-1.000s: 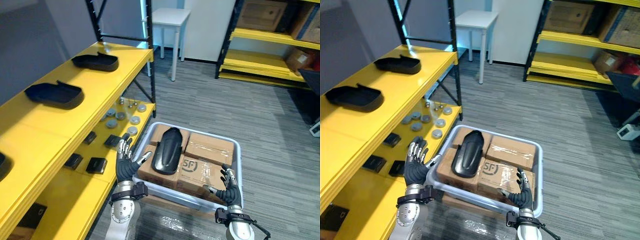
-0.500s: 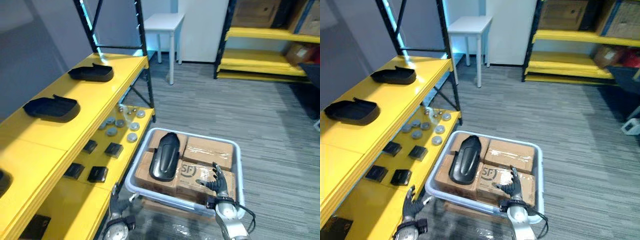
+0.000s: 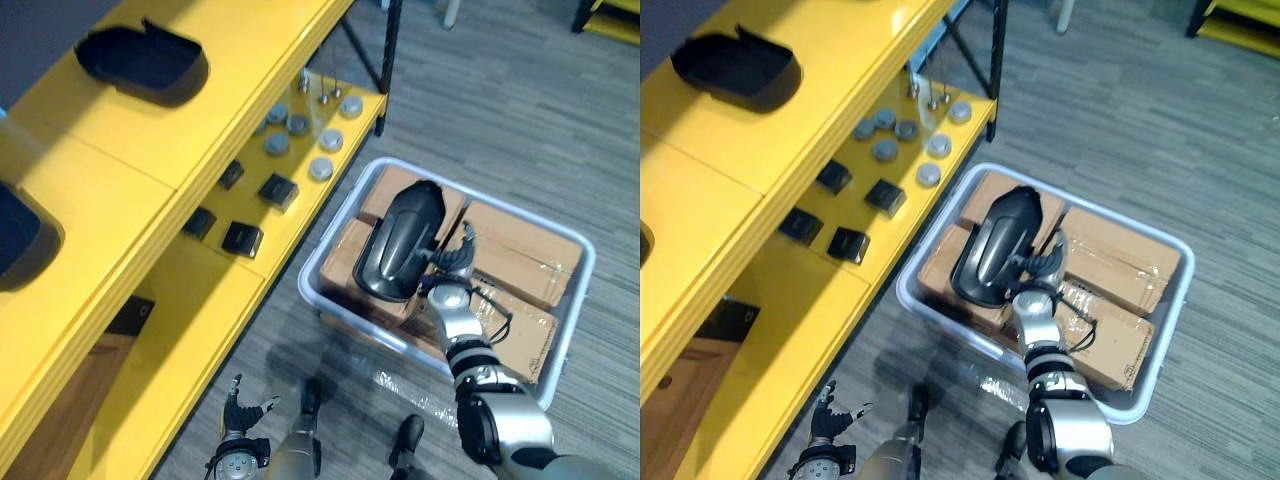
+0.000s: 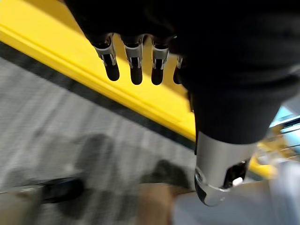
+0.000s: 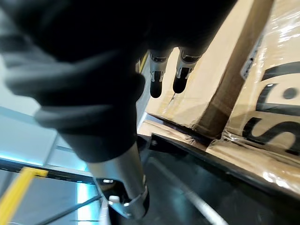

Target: Walk over and take plastic housings, then place them on the shelf

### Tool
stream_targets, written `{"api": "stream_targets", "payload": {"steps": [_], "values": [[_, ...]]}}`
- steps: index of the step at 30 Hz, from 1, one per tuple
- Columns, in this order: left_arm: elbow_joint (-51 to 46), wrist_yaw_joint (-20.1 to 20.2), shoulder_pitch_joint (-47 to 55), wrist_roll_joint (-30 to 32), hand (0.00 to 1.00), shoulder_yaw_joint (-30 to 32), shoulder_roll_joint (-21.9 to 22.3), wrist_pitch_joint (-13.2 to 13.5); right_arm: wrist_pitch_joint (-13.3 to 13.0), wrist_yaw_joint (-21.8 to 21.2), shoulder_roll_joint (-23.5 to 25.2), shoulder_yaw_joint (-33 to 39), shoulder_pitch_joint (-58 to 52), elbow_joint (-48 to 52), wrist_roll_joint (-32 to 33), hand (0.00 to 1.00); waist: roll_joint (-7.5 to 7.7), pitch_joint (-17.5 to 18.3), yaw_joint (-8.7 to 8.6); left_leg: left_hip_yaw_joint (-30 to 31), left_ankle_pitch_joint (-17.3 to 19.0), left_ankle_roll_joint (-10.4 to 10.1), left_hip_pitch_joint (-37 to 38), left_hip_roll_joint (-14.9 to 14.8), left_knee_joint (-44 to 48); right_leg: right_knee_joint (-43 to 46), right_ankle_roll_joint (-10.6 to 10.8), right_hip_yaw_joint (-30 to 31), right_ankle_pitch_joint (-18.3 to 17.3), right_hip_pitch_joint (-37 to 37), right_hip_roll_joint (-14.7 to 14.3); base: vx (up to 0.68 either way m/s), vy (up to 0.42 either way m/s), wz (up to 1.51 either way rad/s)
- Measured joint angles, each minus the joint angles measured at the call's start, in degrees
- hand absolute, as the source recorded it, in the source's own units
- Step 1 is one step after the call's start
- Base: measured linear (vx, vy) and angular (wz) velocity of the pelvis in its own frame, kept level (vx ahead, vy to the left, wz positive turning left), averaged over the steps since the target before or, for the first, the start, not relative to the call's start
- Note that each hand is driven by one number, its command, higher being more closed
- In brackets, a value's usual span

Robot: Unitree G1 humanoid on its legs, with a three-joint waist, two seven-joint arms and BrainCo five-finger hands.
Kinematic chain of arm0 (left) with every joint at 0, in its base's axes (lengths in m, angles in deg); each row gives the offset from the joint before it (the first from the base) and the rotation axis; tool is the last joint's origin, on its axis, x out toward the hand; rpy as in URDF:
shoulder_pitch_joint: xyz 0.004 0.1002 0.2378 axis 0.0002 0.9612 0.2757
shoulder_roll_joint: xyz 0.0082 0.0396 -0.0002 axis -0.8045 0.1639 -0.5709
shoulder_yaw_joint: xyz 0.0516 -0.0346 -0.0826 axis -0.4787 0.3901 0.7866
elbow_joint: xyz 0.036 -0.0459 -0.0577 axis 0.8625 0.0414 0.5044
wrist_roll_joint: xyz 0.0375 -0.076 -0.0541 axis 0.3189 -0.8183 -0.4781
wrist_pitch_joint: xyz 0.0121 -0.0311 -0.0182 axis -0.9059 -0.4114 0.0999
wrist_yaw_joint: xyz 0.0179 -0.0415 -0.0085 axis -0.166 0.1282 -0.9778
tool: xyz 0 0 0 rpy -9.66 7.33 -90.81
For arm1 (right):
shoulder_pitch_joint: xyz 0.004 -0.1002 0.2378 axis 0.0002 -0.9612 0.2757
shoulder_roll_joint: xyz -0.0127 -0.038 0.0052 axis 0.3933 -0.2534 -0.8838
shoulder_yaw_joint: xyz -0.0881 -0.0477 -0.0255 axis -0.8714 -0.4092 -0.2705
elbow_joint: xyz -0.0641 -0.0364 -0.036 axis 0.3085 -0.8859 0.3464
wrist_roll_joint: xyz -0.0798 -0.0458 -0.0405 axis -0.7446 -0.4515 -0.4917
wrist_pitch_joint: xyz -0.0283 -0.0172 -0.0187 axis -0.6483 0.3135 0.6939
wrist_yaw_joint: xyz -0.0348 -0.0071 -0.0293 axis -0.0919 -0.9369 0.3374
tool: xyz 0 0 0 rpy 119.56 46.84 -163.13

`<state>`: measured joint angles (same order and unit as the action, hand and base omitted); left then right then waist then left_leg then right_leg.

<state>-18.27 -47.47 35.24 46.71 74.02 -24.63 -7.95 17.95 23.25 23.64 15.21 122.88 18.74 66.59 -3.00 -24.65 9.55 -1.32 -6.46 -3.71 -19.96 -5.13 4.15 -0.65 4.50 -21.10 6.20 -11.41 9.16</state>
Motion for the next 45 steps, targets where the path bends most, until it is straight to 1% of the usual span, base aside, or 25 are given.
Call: {"api": "stream_targets", "payload": {"steps": [2, 5, 6, 10, 12, 14, 15, 16, 17, 19, 20, 22, 24, 25, 26, 29, 31, 33, 35, 37, 39, 40, 42, 43, 45], "values": [[3.2, 0.1, -1.3, -1.6, 0.0, -0.6, 0.0, 0.3, 0.4, 0.0, -1.8, 0.0, 2.9, -5.4, 0.1, 0.0, 0.05, -0.6, 0.71, 0.2, 0.0, 0.0, -1.5, 0.0, 0.4, 0.0, 0.0, -0.1, 0.1, -1.2, -0.1, 0.0, 0.005, 0.02], [5.1, 0.1, -2.8, -2.3, 0.0, -0.6, -0.4, 0.6, 0.5, 0.7, -2.6, -0.5, 5.0, -7.6, -0.2, 0.0, 0.35, -1.0, 1.0, 0.6, 0.0, 0.0, -3.1, -0.1, 0.9, 0.1, 0.0, -0.2, 0.1, -2.5, -0.2, 0.01, 0.005, 0.04], [5.8, 0.1, -3.5, -2.7, 0.0, -0.6, -0.5, 0.6, 0.7, 0.8, -3.2, -0.6, 6.3, -8.3, -0.2, 1.0, 0.52, -1.2, 0.97, 0.8, 0.0, 0.0, -3.6, -0.1, 1.2, 0.2, 0.0, -0.2, 0.1, -2.8, -0.2, 0.01, 0.008, 0.05], [6.7, 0.2, -5.0, -5.2, 0.0, -0.6, -1.0, 0.9, 1.4, 1.0, -5.3, -0.7, 8.9, -10.5, -0.2, 1.0, 1.02, -2.0, 1.05, 1.6, 0.2, -0.2, -5.6, -0.2, 2.1, 0.9, 0.0, -0.6, 0.1, -4.3, -0.3, 0.0, 0.013, 0.08], [7.7, 0.2, -5.9, -5.7, 0.0, -0.7, -1.4, 0.7, 1.6, 0.3, -6.4, -0.7, 9.9, -12.1, -0.2, 1.0, 1.06, -2.3, 1.07, 1.7, 0.2, -0.2, -6.1, -0.3, 2.2, 1.2, 0.0, -0.6, 0.1, -4.8, -0.3, 0.0, 0.0, 0.0], [7.7, 0.3, -6.0, -6.2, 0.0, -0.6, -1.5, 0.5, 2.0, -1.3, -7.4, -0.6, 10.1, -13.3, -0.2, 1.0, 1.09, -2.4, 1.07, 2.0, 0.1, -0.1, -6.3, -0.2, 2.2, 1.2, 0.0, -0.9, 0.1, -4.8, -0.4, 0.0, 0.012, 0.06], [7.7, 0.5, -6.0, -6.2, 0.0, -0.6, -1.7, 0.4, 2.4, -3.2, -8.1, -0.6, 10.5, -14.6, -0.4, 1.0, 1.09, -2.4, 1.05, 2.2, 0.0, -0.1, -6.4, -0.2, 2.2, 1.2, 0.0, -1.2, 0.1, -4.8, -0.4, 0.02, 0.008, 0.08], [7.6, 0.9, -6.0, -6.2, 0.0, -0.7, -1.8, 0.4, 3.3, -4.8, -9.1, -0.6, 11.3, -15.8, -0.5, 1.0, 1.07, -2.4, 1.05, 2.5, 0.0, -0.1, -6.5, -0.2, 2.1, 1.2, 0.0, -1.4, 0.0, -4.7, -0.4, 0.03, 0.008, 0.08], [7.5, 1.1, -6.0, -6.2, 0.0, -0.7, -1.8, 0.4, 3.6, -5.4, -9.3, -0.5, 11.7, -16.5, -0.9, 1.0, 1.06, -2.5, 1.05, 2.6, -0.1, -0.1, -6.4, -0.2, 2.1, 1.2, 0.0, -1.5, 0.0, -4.7, -0.4, 0.05, 0.012, 0.09], [4.8, 1.3, -5.5, -6.2, 0.0, -1.9, -1.9, -0.1, 5.2, -7.2, -10.2, 0.4, 12.3, -17.4, -3.3, 1.0, 1.05, -2.7, 1.09, 2.9, -0.2, -0.1, -6.0, 0.0, 2.1, 1.1, 0.0, -1.8, -0.2, -4.0, -0.4, 0.05, 0.011, 0.1], [3.2, 1.4, -5.2, -6.3, 0.0, -2.5, -1.9, -0.2, 5.5, -7.7, -10.6, 0.4, 12.3, -17.6, -4.0, 1.0, 1.03, -2.8, 1.07, 3.0, -0.2, 0.0, -5.8, 0.0, 2.1, 1.1, 0.0, -2.0, -0.2, -3.6, -0.3, 0.04, 0.009, 0.1], [-4.8, 1.8, -3.6, -7.0, 0.0, -3.4, -1.7, -0.2, 6.2, -8.5, -11.4, 0.0, 12.4, -18.5, -5.8, 1.0, 0.99, -3.0, 1.14, 3.2, -0.2, 0.0, -4.9, 0.0, 2.0, 0.9, 0.0, -2.4, -0.3, -2.5, -0.3, 0.04, 0.007, 0.08], [-18.2, 2.6, -1.7, -8.2, 0.0, -4.2, -1.9, 0.1, 7.3, -9.5, -12.3, -3.1, 12.3, -18.5, -8.1, 1.0, 0.96, -3.0, 0.95, 3.3, -0.2, 0.0, -4.0, 0.2, 2.0, 0.9, 0.0, -2.7, -0.4, -1.5, -0.2, 0.04, 0.012, 0.05], [-21.5, 2.8, -1.4, -8.7, 0.0, -4.2, -1.9, 0.2, 7.4, -9.7, -12.5, -4.0, 12.2, -18.5, -9.0, 1.0, 0.96, -3.0, 0.89, 3.3, -0.2, 0.0, -3.7, 0.2, 1.9, 0.9, 0.0, -2.7, -0.4, -1.3, -0.2, 0.04, 0.015, 0.02], [-29.5, 3.5, -0.8, -10.2, 0.0, -4.4, -1.9, 0.7, 7.6, -10.2, -13.2, -6.3, 11.8, -18.3, -10.0, 1.0, 0.95, -3.0, 0.63, 3.3, -0.3, 0.1, -2.8, 0.2, 1.6, 0.9, 0.0, -2.7, -0.5, -0.5, -0.1, 0.03, 0.009, 0.0], [-38.3, 5.4, -0.9, -14.2, 0.0, -4.9, -2.0, 2.2, 7.8, -10.4, -14.2, -10.0, 10.1, -15.3, -14.0, 1.0, 0.95, -3.0, -0.06, 2.9, -0.5, 0.2, -1.0, 0.2, 0.7, 0.9, 0.0, -2.4, -0.5, 0.7, 0.0, 0.03, 0.008, -0.04], [-42.8, 7.4, -2.1, -20.3, 0.0, -5.3, -2.2, 2.7, 7.8, -10.4, -14.4, -12.8, 8.5, -9.7, -18.0, 1.0, 0.98, -2.9, -1.3, 2.4, -0.8, 0.3, 0.7, 0.1, -0.3, 0.9, 0.0, -2.0, -0.5, 1.6, 0.1, 0.02, 0.01, -0.09], [-43.6, 8.8, -4.8, -25.2, 0.0, -6.3, -2.4, 2.7, 7.8, -10.5, -14.5, -14.6, 7.6, -5.0, -21.0, 1.0, 1.01, -2.6, -1.88, 1.5, -1.0, 0.3, 1.8, 0.0, -0.9, 0.9, 0.0, -1.3, -0.5, 2.0, 0.1, 0.01, 0.006, -0.17], [-43.6, 10.0, -8.1, -27.9, 0.0, -7.4, -3.5, 2.6, 7.8, -10.5, -14.7, -16.6, 5.9, -0.5, -23.6, 1.0, 1.04, -2.2, -2.96, 1.3, -1.4, 0.1, 3.1, -0.1, -1.8, 0.9, 0.0, -1.2, -0.5, 2.7, 0.0, 0.01, 0.002, -0.08], [-42.7, 11.2, -12.9, -31.3, 0.0, -9.1, -4.6, 2.4, 7.8, -10.7, -14.8, -18.8, 3.5, 4.1, -26.9, 1.0, 1.08, -0.4, -3.97, 0.7, -1.7, 0.0, 4.0, -0.3, -2.6, 0.8, 0.0, -0.6, -0.5, 3.1, -0.1, 0.01, 0.005, -0.11], [-40.0, 11.7, -17.1, -32.8, 0.0, -10.2, -5.5, 2.4, 7.7, -10.8, -14.7, -21.0, 2.3, 6.8, -27.6, 1.0, 1.1, 0.6, -4.42, -0.3, -2.1, 0.1, 6.0, -0.4, -3.9, 0.6, 0.0, 0.3, -0.4, 3.8, -0.1, 0.01, 0.011, -0.21], [-37.7, 12.0, -19.3, -34.7, 0.0, -10.9, -5.8, 2.3, 7.6, -10.9, -14.5, -22.1, 1.2, 8.3, -27.9, 1.0, 1.14, 2.0, -5.23, -0.5, -2.4, 0.1, 6.5, -0.4, -4.7, 0.0, 0.0, 0.3, -0.4, 4.2, -0.2, 0.0, 0.013, -0.14], [-34.9, 12.2, -21.4, -37.0, 0.0, -11.9, -6.1, 2.1, 7.4, -10.9, -13.7, -22.7, 0.2, 8.9, -27.9, 1.0, 1.29, 3.3, -5.95, -0.7, -2.8, -0.1, 7.7, -0.6, -5.9, 0.0, 0.0, 0.4, -0.4, 4.6, -0.4, 0.0, 0.004, -0.1], [-32.4, 12.4, -23.2, -39.4, 0.0, -13.6, -6.1, 1.7, 7.4, -11.0, -13.2, -23.0, -0.8, 9.1, -27.9, 1.0, 1.55, 4.7, -6.0, -1.2, -3.0, -0.3, 8.3, -0.9, -6.5, 0.0, 0.0, 0.7, -0.4, 4.6, -0.7, 0.0, -0.003, -0.16], [-30.0, 12.4, -24.7, -41.4, 0.0, -15.3, -5.9, 1.2, 7.4, -11.1, -12.9, -23.1, -1.9, 10.9, -27.9, 1.0, 1.57, 5.6, -6.09, -1.3, -3.2, -0.5, 8.5, -1.0, -6.9, -0.2, -0.1, 1.2, -0.3, 4.6, -1.1, -0.01, 0.008, -0.11]]}}
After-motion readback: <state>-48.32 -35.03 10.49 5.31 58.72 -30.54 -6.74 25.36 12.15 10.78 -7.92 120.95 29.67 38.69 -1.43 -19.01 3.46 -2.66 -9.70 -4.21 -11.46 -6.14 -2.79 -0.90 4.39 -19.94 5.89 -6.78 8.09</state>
